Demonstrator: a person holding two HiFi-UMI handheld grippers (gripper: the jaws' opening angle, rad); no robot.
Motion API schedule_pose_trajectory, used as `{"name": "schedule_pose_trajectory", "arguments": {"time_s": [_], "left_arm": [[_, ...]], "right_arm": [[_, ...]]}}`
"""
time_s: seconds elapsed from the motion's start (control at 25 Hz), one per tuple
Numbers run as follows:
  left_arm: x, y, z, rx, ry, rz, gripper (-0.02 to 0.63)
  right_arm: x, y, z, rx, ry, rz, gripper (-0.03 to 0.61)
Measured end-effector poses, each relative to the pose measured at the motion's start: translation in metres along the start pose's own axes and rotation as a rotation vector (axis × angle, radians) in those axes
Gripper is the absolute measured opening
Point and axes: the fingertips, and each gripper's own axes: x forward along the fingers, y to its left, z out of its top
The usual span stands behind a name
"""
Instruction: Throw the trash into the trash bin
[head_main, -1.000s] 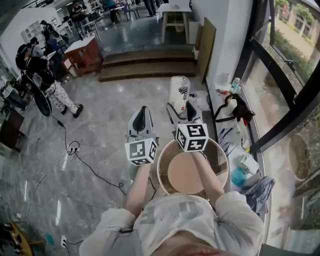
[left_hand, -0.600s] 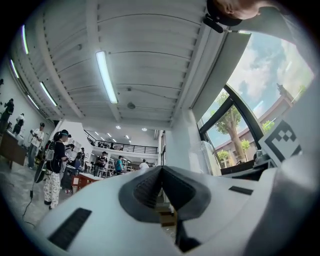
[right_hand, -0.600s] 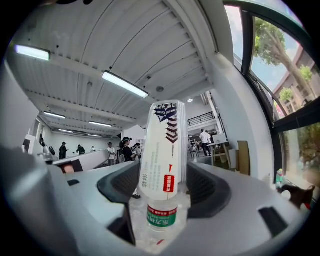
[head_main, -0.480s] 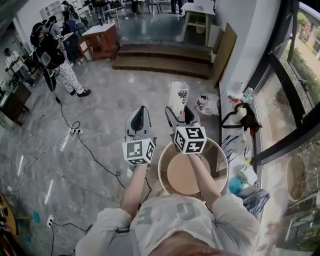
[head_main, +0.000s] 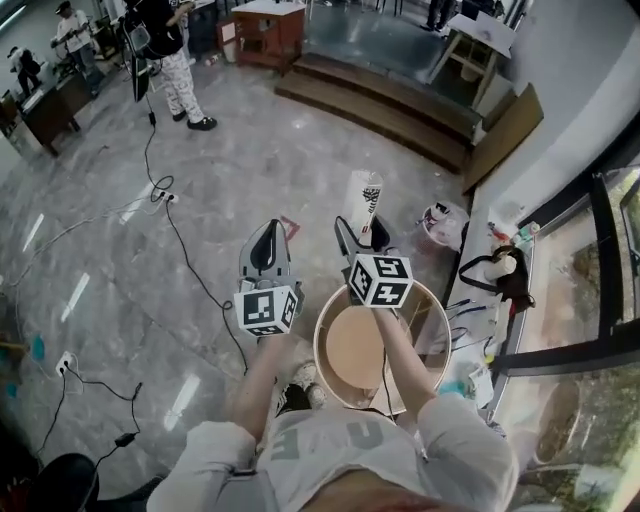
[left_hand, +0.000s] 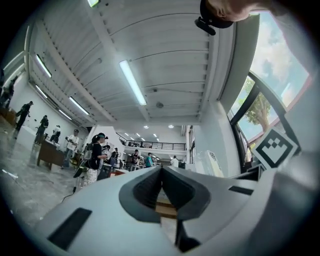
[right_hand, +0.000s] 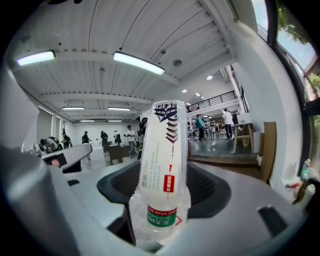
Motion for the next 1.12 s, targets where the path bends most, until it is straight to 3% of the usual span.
{"name": "schedule_pose_trajectory", "arguments": {"time_s": [0.32, 0.44, 0.68, 0.92, 1.12], "left_arm": [[-0.042, 0.095, -0.113, 0.045, 0.091, 0.178, 0.012], [-0.067, 0.129, -0.176, 0.065, 0.130, 0.240, 0.012], [-0.145, 0.170, -0.298, 0.023, 0.303, 0.366, 0.012], [-0.190, 0.176, -0.360, -0.010, 0.388, 0.411, 0.012], [-0.199, 0.172, -0.384, -0.037, 0.415, 0.411, 0.012]], "right_arm": [[0.085, 0.038, -0.158, -0.034, 0.193, 0.134, 0.296], [0.120, 0.054, -0.242, -0.033, 0.267, 0.190, 0.296], [0.149, 0.090, -0.407, -0.031, 0.374, 0.292, 0.296], [0.140, 0.105, -0.517, 0.007, 0.485, 0.316, 0.296], [0.119, 0.103, -0.584, 0.065, 0.686, 0.247, 0.296]]}}
